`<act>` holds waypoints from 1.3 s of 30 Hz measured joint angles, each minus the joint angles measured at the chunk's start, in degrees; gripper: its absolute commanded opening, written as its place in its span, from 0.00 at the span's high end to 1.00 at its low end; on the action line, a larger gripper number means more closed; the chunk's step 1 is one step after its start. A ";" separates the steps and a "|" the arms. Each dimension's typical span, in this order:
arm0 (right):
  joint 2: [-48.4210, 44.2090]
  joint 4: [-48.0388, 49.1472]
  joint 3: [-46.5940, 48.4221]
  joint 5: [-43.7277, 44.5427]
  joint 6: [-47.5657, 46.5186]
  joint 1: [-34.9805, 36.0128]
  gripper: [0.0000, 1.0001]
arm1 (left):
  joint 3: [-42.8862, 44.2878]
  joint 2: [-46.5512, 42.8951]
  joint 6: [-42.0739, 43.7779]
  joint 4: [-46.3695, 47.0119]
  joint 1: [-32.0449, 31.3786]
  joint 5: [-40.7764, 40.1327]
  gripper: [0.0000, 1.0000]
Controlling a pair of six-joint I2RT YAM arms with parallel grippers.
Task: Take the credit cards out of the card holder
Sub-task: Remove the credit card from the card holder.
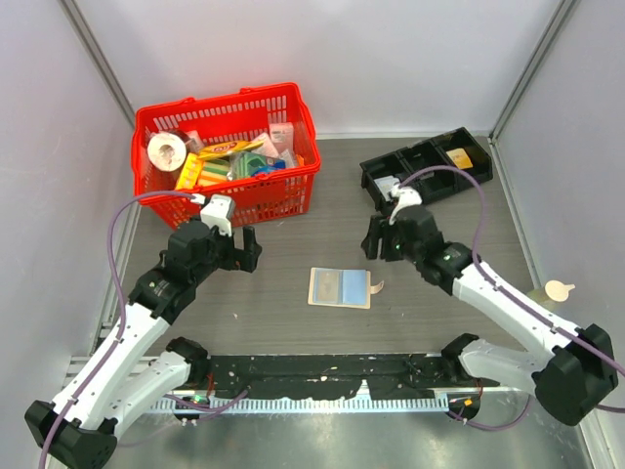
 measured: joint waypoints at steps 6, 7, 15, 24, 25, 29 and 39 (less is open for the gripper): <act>0.81 0.31 -1.99 7.85 1.31 17.29 0.32 | -0.02 0.00 0.00 0.39 0.00 0.00 0.00; 1.90 1.01 -1.99 8.63 1.31 19.76 0.32 | -0.02 0.00 0.00 0.42 -0.02 0.00 0.00; 18.86 5.81 -1.42 12.96 0.57 28.79 0.33 | -0.26 0.00 0.00 0.55 0.00 -0.07 0.00; 26.86 8.35 2.10 13.44 0.22 31.93 0.33 | -0.26 0.55 0.02 0.68 0.00 -0.04 0.00; 27.21 8.57 2.49 13.42 0.24 32.13 0.33 | -0.26 0.59 0.02 0.68 0.00 -0.04 0.00; 28.50 8.52 3.32 13.66 0.26 32.61 0.33 | -0.26 0.83 0.02 0.68 0.00 -0.02 0.00; 29.79 6.73 3.32 14.03 0.28 32.81 0.35 | -0.26 1.51 0.04 0.72 0.00 0.46 0.00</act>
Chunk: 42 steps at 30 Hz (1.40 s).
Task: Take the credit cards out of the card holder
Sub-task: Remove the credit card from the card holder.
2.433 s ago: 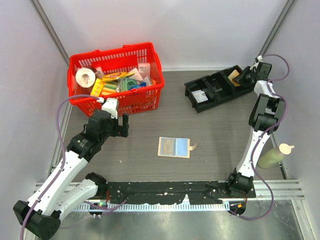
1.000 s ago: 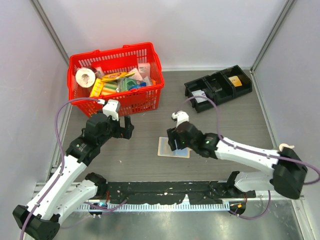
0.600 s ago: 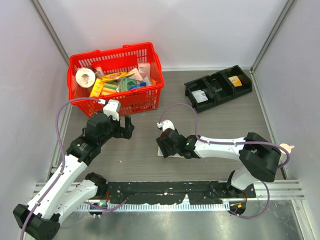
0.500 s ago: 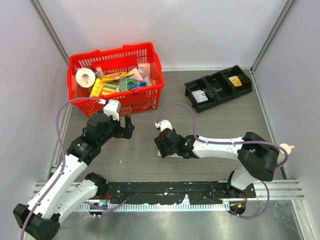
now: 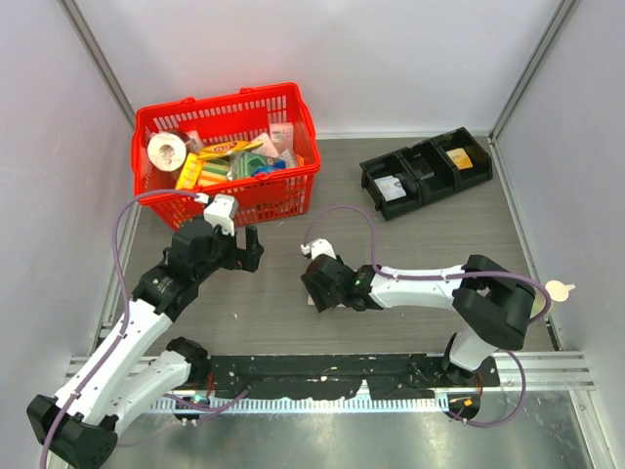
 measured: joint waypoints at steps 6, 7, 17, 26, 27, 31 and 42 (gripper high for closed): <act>1.03 0.50 -0.28 0.81 0.26 0.04 0.45 | 0.00 0.07 0.02 0.09 0.00 0.37 0.00; 1.03 0.79 -0.44 0.90 0.37 0.09 0.47 | 0.00 0.07 0.02 0.09 0.00 0.61 0.00; -0.46 3.17 -2.60 2.19 0.35 0.24 0.80 | -1.84 0.24 -8.26 4.00 -1.07 4.74 0.02; -7.45 4.70 -8.41 4.15 1.25 0.24 0.81 | -5.33 4.48 -19.45 12.61 -13.81 3.32 0.19; -8.52 5.33 -9.33 4.79 1.66 0.26 0.81 | -5.64 5.49 -20.24 13.88 -14.67 3.04 0.23; -11.98 8.28 -13.14 7.04 3.63 0.26 0.82 | -6.84 11.93 -24.50 20.13 -18.36 1.92 0.32; -24.00 14.67 -24.37 14.29 10.95 0.26 0.81 | -8.11 30.29 -31.74 34.36 -22.84 0.63 0.58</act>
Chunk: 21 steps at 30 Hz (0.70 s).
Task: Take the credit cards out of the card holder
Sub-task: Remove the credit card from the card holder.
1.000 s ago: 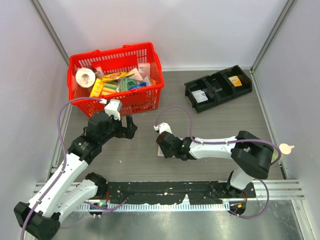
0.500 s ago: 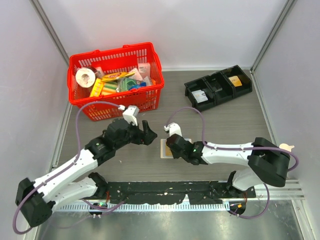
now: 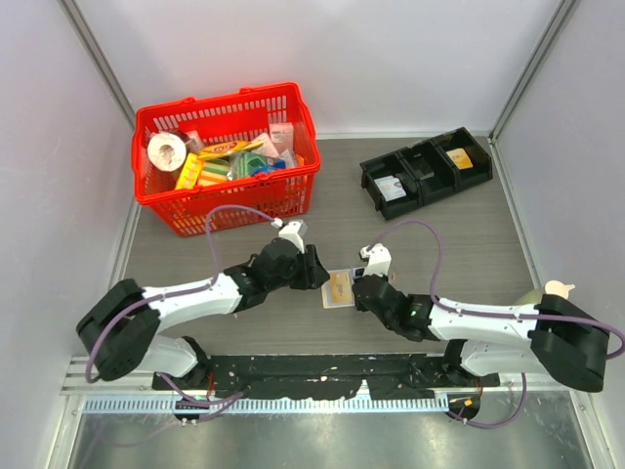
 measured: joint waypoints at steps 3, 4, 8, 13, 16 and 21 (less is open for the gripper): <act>-3.10 0.79 -2.05 1.68 1.60 0.00 0.81 | 0.61 5.33 -1.14 1.66 -0.94 0.79 0.64; -3.85 0.81 -2.56 2.21 2.08 -0.02 0.80 | 1.07 7.21 -1.46 1.95 -1.27 0.98 0.65; -6.16 -0.33 -3.67 5.07 4.57 0.00 0.76 | 3.19 13.42 -1.81 2.64 -2.14 1.53 0.67; -11.39 -5.90 -4.39 10.03 7.61 -0.02 0.62 | 4.15 17.18 -2.75 2.86 -2.45 3.15 0.67; -15.32 -10.32 -4.39 13.66 9.05 -0.02 0.43 | 4.48 17.49 -3.08 2.93 -2.47 3.76 0.68; -21.11 -13.70 -3.91 13.31 5.88 -0.09 0.37 | 4.48 17.57 -3.30 2.86 -2.47 3.82 0.68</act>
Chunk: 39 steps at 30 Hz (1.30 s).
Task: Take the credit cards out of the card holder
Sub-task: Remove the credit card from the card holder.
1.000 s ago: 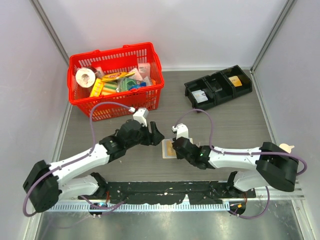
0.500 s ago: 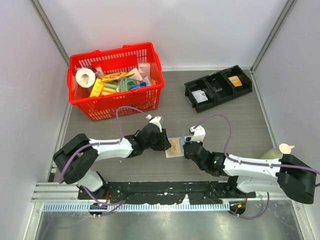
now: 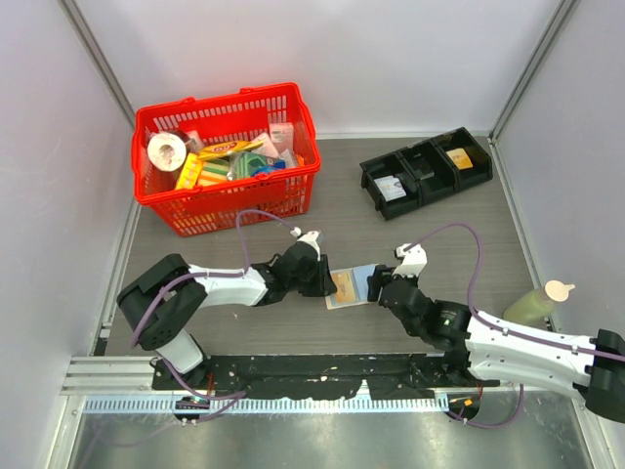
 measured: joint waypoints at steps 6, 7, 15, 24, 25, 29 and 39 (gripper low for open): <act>0.07 3.74 3.91 -11.06 -6.86 -0.68 0.39 | -1.20 -1.38 -0.31 -0.28 -0.09 -1.64 0.69; 1.64 4.35 5.20 -13.64 -7.61 -1.36 0.40 | -1.68 -1.92 -0.57 -0.35 -0.09 -1.97 0.69; 11.93 13.92 6.93 -41.07 -7.56 -17.31 0.52 | -3.32 -4.07 -1.09 -1.57 -0.13 -4.07 0.76; 21.03 26.88 2.49 -59.82 -2.45 -26.71 0.55 | -4.39 -5.57 -0.87 -2.95 -0.13 -5.03 0.78; 21.97 27.56 2.21 -60.54 -2.23 -27.23 0.55 | -4.28 -5.57 -0.83 -3.21 -0.13 -5.03 0.78; 25.00 29.40 0.83 -62.95 -1.60 -29.05 0.55 | -2.80 -5.57 -0.59 -4.81 -0.13 -4.96 0.79; 31.19 33.73 -0.72 -65.75 -1.55 -29.46 0.55 | 0.85 -5.70 0.55 -5.81 -0.13 -3.87 0.88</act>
